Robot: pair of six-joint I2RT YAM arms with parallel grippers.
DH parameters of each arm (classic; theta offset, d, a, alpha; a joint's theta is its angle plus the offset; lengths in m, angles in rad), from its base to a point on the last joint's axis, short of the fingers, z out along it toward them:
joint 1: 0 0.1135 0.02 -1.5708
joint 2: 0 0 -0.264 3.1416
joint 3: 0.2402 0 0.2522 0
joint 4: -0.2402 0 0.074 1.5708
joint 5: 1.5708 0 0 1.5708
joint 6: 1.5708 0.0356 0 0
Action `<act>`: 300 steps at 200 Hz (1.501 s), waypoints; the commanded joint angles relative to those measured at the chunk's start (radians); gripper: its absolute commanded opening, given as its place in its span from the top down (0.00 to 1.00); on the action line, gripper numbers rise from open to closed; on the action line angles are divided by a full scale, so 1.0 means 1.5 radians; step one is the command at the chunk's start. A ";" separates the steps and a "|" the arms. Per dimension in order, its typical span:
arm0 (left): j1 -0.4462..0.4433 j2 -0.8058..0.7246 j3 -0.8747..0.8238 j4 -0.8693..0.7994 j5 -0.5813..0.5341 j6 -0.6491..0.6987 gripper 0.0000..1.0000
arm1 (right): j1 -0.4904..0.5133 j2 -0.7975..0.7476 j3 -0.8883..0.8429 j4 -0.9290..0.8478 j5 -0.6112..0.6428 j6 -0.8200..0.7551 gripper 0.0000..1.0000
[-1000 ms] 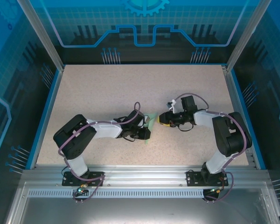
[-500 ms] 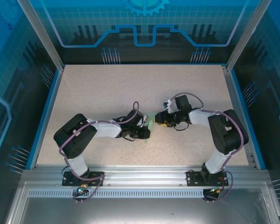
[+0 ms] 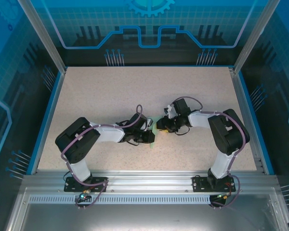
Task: Fold a paper plane with a square sheet of paper (fold left side to right side)
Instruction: Fold the wing for the fifth time at the center of the table.
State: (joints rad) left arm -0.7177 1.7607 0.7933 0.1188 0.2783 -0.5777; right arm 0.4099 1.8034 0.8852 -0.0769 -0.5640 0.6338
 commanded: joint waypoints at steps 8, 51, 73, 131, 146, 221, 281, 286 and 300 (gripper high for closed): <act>0.007 -0.004 -0.017 -0.001 0.003 -0.001 0.85 | 0.015 0.024 0.022 -0.003 0.009 0.017 0.61; 0.008 -0.006 -0.017 0.002 0.006 0.001 0.78 | 0.018 0.040 0.028 -0.017 0.021 0.015 0.61; 0.008 -0.010 -0.019 0.005 0.010 0.003 0.76 | 0.020 0.052 0.033 -0.020 0.020 0.016 0.60; 0.008 -0.048 -0.028 0.016 0.022 0.007 0.66 | 0.027 0.067 0.048 -0.054 0.039 0.004 0.60; 0.008 -0.058 -0.025 0.016 0.026 0.008 0.64 | 0.027 0.070 0.050 -0.055 0.039 0.004 0.60; 0.050 -0.119 -0.031 -0.005 0.024 -0.006 0.54 | 0.030 0.071 0.053 -0.054 0.035 0.000 0.60; 0.127 -0.080 0.007 0.001 0.089 -0.027 0.58 | 0.030 0.068 0.054 -0.057 0.033 -0.005 0.60; 0.127 -0.073 0.014 0.002 0.094 -0.027 0.59 | 0.031 0.068 0.053 -0.058 0.033 -0.006 0.60; 0.128 -0.048 0.029 0.005 0.104 -0.029 0.61 | 0.030 0.068 0.055 -0.059 0.032 -0.007 0.60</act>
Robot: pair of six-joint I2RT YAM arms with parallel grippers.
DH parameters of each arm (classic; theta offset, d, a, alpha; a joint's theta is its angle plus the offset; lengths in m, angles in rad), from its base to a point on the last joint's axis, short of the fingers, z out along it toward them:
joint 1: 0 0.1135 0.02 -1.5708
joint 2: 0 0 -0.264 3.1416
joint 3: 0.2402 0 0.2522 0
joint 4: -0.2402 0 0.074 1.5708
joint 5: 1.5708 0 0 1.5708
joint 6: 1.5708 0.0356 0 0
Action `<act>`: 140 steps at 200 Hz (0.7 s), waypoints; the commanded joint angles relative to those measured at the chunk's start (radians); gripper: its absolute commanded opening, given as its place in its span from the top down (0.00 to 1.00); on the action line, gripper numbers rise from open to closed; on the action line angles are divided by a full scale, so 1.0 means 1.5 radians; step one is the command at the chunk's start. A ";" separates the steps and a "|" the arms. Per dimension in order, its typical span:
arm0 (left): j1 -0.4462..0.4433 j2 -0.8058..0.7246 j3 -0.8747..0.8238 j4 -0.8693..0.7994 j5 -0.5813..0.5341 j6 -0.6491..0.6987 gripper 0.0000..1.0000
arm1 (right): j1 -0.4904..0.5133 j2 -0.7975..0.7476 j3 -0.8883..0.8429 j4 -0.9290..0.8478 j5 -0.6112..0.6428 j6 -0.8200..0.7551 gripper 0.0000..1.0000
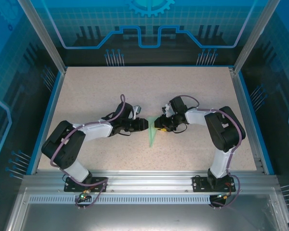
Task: Fold a paper plane with a square sheet of paper (fold left side to right side)
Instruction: Fold the wing for the fifth time at the center of the table.
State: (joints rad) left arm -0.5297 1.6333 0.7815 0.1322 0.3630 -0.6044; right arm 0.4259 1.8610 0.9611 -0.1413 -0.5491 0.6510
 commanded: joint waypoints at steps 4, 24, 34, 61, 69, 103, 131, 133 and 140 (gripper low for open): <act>0.002 0.043 0.040 -0.001 0.051 -0.012 0.61 | 0.020 0.030 0.005 -0.016 0.023 -0.019 0.60; 0.002 0.072 0.055 0.019 0.070 -0.021 0.62 | 0.020 0.028 0.005 -0.020 0.023 -0.022 0.60; 0.002 0.084 0.061 0.021 0.074 -0.021 0.63 | 0.020 0.028 0.006 -0.022 0.023 -0.023 0.60; 0.003 0.107 0.079 0.017 0.075 -0.017 0.64 | 0.020 0.029 0.009 -0.028 0.021 -0.026 0.60; 0.002 0.111 0.085 0.015 0.075 -0.015 0.64 | 0.020 0.030 0.008 -0.028 0.021 -0.025 0.60; 0.002 0.134 0.100 0.012 0.074 -0.015 0.67 | 0.020 0.030 0.010 -0.030 0.020 -0.027 0.60; 0.003 0.143 0.104 0.010 0.074 -0.018 0.70 | 0.020 0.031 0.010 -0.030 0.019 -0.027 0.60; 0.002 0.143 0.104 0.010 0.073 -0.017 0.70 | 0.020 0.031 0.011 -0.030 0.019 -0.027 0.60; 0.003 0.143 0.105 0.007 0.070 -0.015 0.72 | 0.021 0.031 0.011 -0.030 0.019 -0.027 0.60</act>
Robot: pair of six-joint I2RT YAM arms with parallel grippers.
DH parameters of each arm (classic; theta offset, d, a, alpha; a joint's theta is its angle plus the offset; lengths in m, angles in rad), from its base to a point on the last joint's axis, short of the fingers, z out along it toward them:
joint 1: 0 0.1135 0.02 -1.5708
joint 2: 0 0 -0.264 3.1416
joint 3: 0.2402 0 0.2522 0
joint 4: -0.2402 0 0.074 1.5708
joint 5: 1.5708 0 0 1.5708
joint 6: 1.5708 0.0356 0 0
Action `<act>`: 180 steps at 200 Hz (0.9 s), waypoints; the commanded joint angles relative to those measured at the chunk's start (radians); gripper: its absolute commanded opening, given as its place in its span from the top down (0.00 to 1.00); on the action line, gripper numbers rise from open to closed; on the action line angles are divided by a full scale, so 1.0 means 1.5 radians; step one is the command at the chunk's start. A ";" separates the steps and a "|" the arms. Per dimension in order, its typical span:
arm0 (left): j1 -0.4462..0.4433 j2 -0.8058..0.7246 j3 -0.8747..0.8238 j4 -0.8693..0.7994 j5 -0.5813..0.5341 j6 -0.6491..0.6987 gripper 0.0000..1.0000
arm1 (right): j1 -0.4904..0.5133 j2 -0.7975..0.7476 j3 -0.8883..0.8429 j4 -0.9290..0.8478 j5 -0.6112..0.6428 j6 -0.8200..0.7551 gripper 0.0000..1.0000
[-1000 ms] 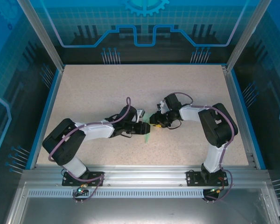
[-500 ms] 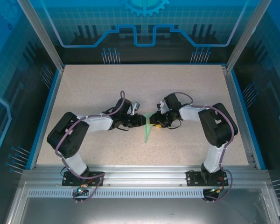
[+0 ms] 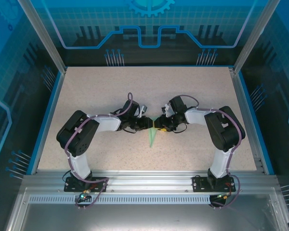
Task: Fold a paper plane with a square sheet of paper (fold left side to right side)
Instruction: Fold the wing for the fifth time at the center of the table.
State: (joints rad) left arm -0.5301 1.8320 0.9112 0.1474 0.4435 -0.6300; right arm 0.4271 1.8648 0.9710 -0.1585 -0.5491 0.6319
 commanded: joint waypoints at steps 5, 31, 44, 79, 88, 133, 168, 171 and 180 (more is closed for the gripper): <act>0.003 0.012 0.018 -0.005 0.015 0.003 0.72 | 0.020 0.029 0.004 -0.018 0.019 -0.014 0.60; 0.003 0.012 0.018 -0.007 0.009 0.003 0.79 | 0.020 0.030 0.005 -0.021 0.018 -0.015 0.60; 0.003 0.012 0.018 -0.012 0.003 0.005 0.85 | 0.020 0.031 0.005 -0.021 0.017 -0.016 0.60; 0.004 0.011 0.017 -0.032 -0.017 0.014 0.95 | 0.020 0.029 0.005 -0.020 0.012 -0.018 0.60; 0.004 0.011 0.015 -0.034 -0.022 0.015 0.96 | 0.020 0.026 0.005 -0.020 0.012 -0.018 0.60; 0.007 0.015 0.011 -0.040 -0.034 0.018 0.97 | 0.020 0.025 0.004 -0.019 0.009 -0.020 0.59; 0.007 0.026 0.012 -0.041 -0.040 0.018 0.98 | 0.020 0.026 0.007 -0.020 0.007 -0.021 0.59; 0.007 0.027 0.012 -0.042 -0.042 0.018 0.98 | 0.020 0.025 0.006 -0.020 0.008 -0.021 0.59; 0.007 0.029 0.012 -0.041 -0.043 0.018 0.98 | 0.020 0.026 0.006 -0.020 0.007 -0.021 0.59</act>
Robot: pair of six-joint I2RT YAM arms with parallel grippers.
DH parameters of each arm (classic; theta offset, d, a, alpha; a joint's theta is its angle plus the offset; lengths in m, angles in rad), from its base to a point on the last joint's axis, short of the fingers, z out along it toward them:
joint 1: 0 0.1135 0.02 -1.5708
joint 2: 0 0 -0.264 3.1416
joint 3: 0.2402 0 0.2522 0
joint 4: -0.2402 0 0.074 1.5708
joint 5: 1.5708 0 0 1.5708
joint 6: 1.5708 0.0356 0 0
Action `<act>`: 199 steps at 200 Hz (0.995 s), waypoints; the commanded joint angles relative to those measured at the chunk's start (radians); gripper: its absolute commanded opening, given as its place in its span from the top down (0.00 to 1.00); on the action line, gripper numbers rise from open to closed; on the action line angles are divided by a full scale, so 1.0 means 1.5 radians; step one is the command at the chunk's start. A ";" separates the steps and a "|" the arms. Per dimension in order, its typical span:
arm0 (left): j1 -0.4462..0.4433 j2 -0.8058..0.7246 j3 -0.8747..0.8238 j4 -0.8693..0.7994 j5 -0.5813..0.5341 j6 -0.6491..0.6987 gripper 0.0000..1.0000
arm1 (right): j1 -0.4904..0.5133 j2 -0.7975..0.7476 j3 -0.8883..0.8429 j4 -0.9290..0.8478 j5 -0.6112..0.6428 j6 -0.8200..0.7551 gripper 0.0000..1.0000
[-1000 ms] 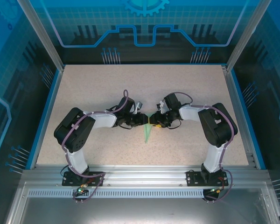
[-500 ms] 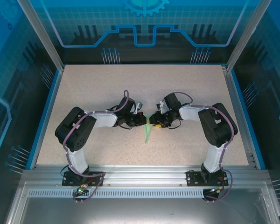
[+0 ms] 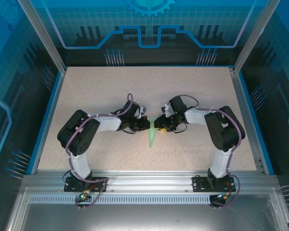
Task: Fold a paper plane with a square sheet of paper (fold left side to right side)
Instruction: Fold the wing for the fifth time at the center of the table.
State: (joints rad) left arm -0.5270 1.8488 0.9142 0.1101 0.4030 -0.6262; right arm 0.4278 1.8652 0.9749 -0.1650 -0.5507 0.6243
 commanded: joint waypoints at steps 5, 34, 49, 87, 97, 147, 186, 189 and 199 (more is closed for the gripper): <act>0.005 0.020 0.009 -0.015 -0.016 0.016 0.98 | 0.019 0.026 0.004 -0.016 0.009 -0.016 0.59; 0.005 0.025 0.008 -0.016 -0.021 0.016 0.98 | 0.020 0.027 0.004 -0.017 0.007 -0.017 0.59; 0.005 0.025 0.005 -0.018 -0.024 0.017 0.98 | 0.020 0.026 0.004 -0.017 0.007 -0.018 0.59; 0.006 0.029 -0.005 -0.008 -0.020 0.014 0.99 | 0.015 0.005 0.005 -0.009 -0.009 -0.020 0.58; 0.006 0.030 -0.007 -0.007 -0.020 0.014 0.98 | 0.010 -0.010 0.007 -0.008 -0.016 -0.021 0.58; 0.005 0.036 -0.014 0.001 -0.017 0.012 0.99 | -0.011 -0.081 0.012 -0.010 -0.028 -0.008 0.60; 0.005 0.034 -0.018 0.000 -0.020 0.013 0.99 | -0.004 -0.059 0.031 0.031 -0.036 0.031 0.75; 0.005 0.033 -0.018 0.000 -0.021 0.014 0.99 | -0.003 -0.056 0.034 0.031 -0.037 0.032 0.76; 0.005 0.031 -0.020 -0.002 -0.024 0.014 1.00 | 0.000 -0.042 0.042 0.035 -0.035 0.037 0.78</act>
State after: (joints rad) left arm -0.5262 1.8759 0.9119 0.1177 0.3897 -0.6266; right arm 0.4229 1.7611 0.9928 -0.1371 -0.5816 0.6487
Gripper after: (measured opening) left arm 0.059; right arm 0.242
